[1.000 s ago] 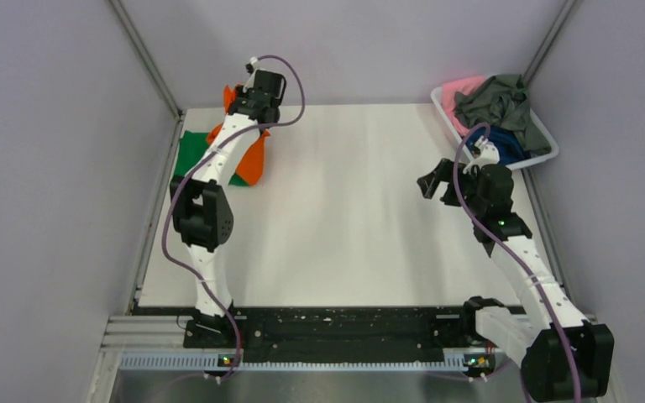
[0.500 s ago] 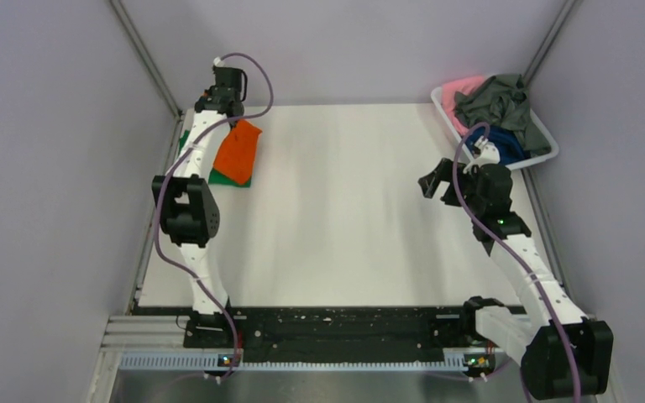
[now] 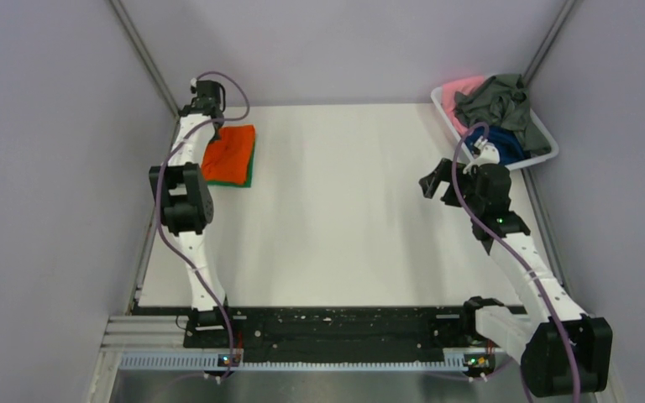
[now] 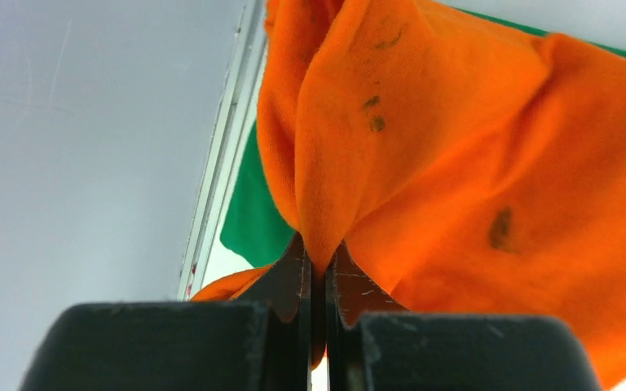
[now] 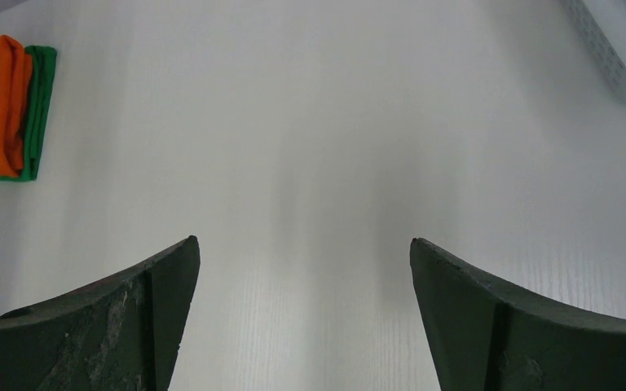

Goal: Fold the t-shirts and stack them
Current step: Put the neatly folded tshirt into the corner of the board with the left arm

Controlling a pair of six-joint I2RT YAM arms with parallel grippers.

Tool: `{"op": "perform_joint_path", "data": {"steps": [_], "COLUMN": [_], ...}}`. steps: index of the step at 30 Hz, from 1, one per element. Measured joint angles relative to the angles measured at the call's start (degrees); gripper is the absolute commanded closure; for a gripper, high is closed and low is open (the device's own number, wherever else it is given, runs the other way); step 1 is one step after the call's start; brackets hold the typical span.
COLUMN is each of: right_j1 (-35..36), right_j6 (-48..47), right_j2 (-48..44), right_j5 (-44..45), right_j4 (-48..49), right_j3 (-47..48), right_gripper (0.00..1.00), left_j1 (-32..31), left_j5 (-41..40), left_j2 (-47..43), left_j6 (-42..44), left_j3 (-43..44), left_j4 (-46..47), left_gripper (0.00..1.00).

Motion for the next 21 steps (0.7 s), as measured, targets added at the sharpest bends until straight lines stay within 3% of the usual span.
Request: {"op": "perform_joint_path", "data": {"steps": [1, 2, 6, 7, 8, 16, 21], "right_j1": [0.0, 0.0, 0.0, 0.0, 0.0, 0.0, 0.0], "right_j6": [0.0, 0.0, 0.0, 0.0, 0.0, 0.2, 0.2], "right_j2": [0.1, 0.2, 0.7, 0.8, 0.9, 0.9, -0.4], "right_j5": [0.1, 0.2, 0.2, 0.2, 0.2, 0.4, 0.9], "right_j4": [0.0, 0.0, 0.0, 0.0, 0.0, -0.8, -3.4], "right_j3": [0.0, 0.0, 0.0, 0.0, 0.0, 0.0, 0.0], "right_gripper": [0.01, 0.01, 0.01, 0.01, 0.01, 0.01, 0.01], "left_j1": [0.5, 1.1, 3.2, 3.6, 3.9, 4.7, 4.6], "left_j5": [0.0, 0.0, 0.0, 0.1, 0.2, 3.3, 14.8], "left_j2": [0.3, 0.7, 3.1, 3.5, 4.1, 2.2, -11.9], "left_j6": [-0.3, -0.8, -3.3, -4.0, -5.1, -13.8, -19.5], "left_j3": [0.2, 0.7, 1.8, 2.0, 2.4, 4.9, -7.2], "left_j4": [0.0, 0.0, -0.2, -0.7, -1.5, -6.7, -5.6], "left_gripper": [1.00, 0.93, 0.40, 0.09, 0.02, 0.01, 0.01]}}
